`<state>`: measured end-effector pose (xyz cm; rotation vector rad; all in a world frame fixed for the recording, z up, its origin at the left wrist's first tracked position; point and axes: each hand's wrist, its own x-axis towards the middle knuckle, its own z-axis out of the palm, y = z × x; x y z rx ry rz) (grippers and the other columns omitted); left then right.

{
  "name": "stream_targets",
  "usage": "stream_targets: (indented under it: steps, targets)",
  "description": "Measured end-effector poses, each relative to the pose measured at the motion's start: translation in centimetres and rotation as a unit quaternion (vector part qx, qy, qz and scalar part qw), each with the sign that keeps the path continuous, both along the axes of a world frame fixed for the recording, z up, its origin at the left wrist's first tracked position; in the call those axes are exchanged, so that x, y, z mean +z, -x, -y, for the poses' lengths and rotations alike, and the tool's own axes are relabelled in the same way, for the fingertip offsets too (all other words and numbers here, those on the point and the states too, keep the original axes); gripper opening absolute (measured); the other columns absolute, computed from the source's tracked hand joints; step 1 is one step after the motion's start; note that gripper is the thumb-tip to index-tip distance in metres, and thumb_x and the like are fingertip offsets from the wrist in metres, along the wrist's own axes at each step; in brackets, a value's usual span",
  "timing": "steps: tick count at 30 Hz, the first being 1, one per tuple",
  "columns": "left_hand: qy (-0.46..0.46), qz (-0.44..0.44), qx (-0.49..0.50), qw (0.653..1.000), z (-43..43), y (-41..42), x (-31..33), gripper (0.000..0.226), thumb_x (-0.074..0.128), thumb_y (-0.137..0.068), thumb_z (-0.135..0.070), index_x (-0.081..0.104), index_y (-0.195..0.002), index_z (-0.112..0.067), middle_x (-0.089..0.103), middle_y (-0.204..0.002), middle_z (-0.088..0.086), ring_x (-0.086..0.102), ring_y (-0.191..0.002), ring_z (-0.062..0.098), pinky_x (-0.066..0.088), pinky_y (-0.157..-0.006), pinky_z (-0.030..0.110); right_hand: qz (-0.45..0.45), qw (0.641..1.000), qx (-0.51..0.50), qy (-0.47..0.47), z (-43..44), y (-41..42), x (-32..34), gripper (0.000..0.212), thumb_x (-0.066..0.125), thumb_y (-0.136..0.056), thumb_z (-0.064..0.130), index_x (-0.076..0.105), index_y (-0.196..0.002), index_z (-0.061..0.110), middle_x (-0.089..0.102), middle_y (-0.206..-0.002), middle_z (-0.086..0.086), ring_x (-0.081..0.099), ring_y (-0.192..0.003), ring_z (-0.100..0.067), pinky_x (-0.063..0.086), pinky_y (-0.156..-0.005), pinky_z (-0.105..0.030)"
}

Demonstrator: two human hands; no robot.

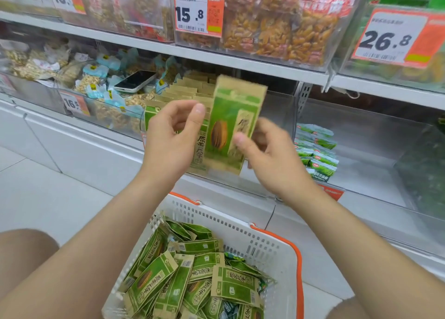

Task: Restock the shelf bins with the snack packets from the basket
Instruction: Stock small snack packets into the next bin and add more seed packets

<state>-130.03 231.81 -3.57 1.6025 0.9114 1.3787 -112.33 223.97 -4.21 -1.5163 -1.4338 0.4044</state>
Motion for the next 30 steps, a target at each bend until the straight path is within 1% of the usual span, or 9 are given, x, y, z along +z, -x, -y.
stream_targets:
  steps: [3,6,8,12,16,19,24,27,30]
  targets:
    - [-0.039,-0.083,0.081,0.992,-0.7,0.1,-0.9,0.003,0.069,-0.096,-0.03,0.069,-0.1,-0.029,0.07,-0.103,-0.012,0.064,-0.099,0.008,0.055,-0.094,0.042,0.063,0.986,-0.131,-0.088,-0.9,0.1,0.9,0.025,0.06,-0.103,0.034,0.056,-0.12,0.016,0.072,-0.11,0.005,0.067,-0.098,-0.02,0.052,-0.079,-0.038]
    - [-0.029,-0.2,0.117,0.972,-1.2,0.3,-1.6,0.017,0.07,-0.08,-0.041,0.062,-0.095,-0.042,0.062,-0.113,-0.01,0.062,-0.106,0.023,0.05,-0.1,0.052,0.179,0.967,-0.182,0.007,-2.3,-0.1,0.7,0.022,0.059,-0.104,0.022,0.049,-0.118,0.009,0.067,-0.112,-0.011,0.062,-0.103,-0.034,0.04,-0.073,-0.037]
    - [-0.008,-0.25,0.111,0.962,-1.4,0.3,-1.9,0.019,0.07,-0.078,-0.043,0.061,-0.094,-0.044,0.059,-0.115,-0.009,0.065,-0.103,0.03,0.049,-0.099,0.054,0.211,0.953,-0.195,0.098,-3.5,-0.1,0.1,0.024,0.062,-0.102,0.021,0.05,-0.117,0.007,0.064,-0.115,-0.018,0.061,-0.106,-0.041,0.038,-0.074,-0.037]
    - [0.0,-0.324,0.123,0.938,-1.2,0.2,-2.5,0.015,0.073,-0.088,-0.033,0.066,-0.1,-0.039,0.05,-0.113,-0.008,0.047,-0.124,0.027,0.034,-0.095,0.042,0.169,0.944,-0.205,0.194,-5.6,-0.6,-0.4,0.023,0.072,-0.095,0.021,0.061,-0.109,0.006,0.061,-0.108,-0.019,0.062,-0.107,-0.044,0.044,-0.076,-0.034]
    - [-0.016,-0.375,0.121,0.919,-1.2,0.2,-3.0,0.016,0.071,-0.09,-0.033,0.068,-0.104,-0.039,0.043,-0.114,-0.01,0.039,-0.125,0.026,0.034,-0.101,0.047,0.129,0.953,-0.209,0.177,-7.4,-1.1,-0.4,0.02,0.079,-0.088,0.021,0.067,-0.097,0.008,0.064,-0.104,-0.016,0.06,-0.109,-0.039,0.043,-0.073,-0.033]
    - [-0.033,-0.385,0.116,0.915,-1.2,0.3,-3.2,0.017,0.072,-0.091,-0.033,0.068,-0.106,-0.039,0.041,-0.115,-0.01,0.037,-0.124,0.025,0.032,-0.1,0.043,0.144,0.953,-0.206,0.171,-7.6,-0.8,-0.5,0.029,0.082,-0.089,0.026,0.066,-0.103,0.006,0.062,-0.112,-0.018,0.057,-0.114,-0.039,0.041,-0.076,-0.033]
    - [-0.084,-0.364,0.12,0.92,-1.1,0.3,-4.0,0.011,0.071,-0.09,-0.032,0.065,-0.099,-0.034,0.048,-0.108,-0.006,0.039,-0.108,0.022,0.037,-0.097,0.042,0.215,0.938,-0.195,0.192,-6.6,-0.9,0.1,0.037,0.083,-0.087,0.035,0.065,-0.103,0.006,0.062,-0.108,-0.019,0.061,-0.107,-0.042,0.047,-0.078,-0.037]
    - [-0.13,-0.359,0.12,0.916,-0.1,0.1,-4.4,0.012,0.067,-0.089,-0.036,0.057,-0.082,-0.031,0.054,-0.082,-0.011,0.05,-0.089,0.021,0.044,-0.079,0.04,0.27,0.927,-0.2,0.166,-5.1,-0.5,1.1,0.022,0.071,-0.094,0.023,0.056,-0.093,0.006,0.053,-0.095,-0.017,0.058,-0.103,-0.046,0.044,-0.071,-0.04]
    - [-0.085,-0.388,0.09,0.913,0.5,-0.1,-5.4,0.023,0.062,-0.089,-0.044,0.057,-0.074,-0.027,0.059,-0.063,-0.009,0.059,-0.069,0.018,0.048,-0.06,0.033,0.359,0.906,-0.216,0.068,-2.8,0.8,2.1,0.008,0.055,-0.095,0.016,0.054,-0.094,0.009,0.056,-0.087,-0.014,0.059,-0.089,-0.045,0.041,-0.064,-0.041]
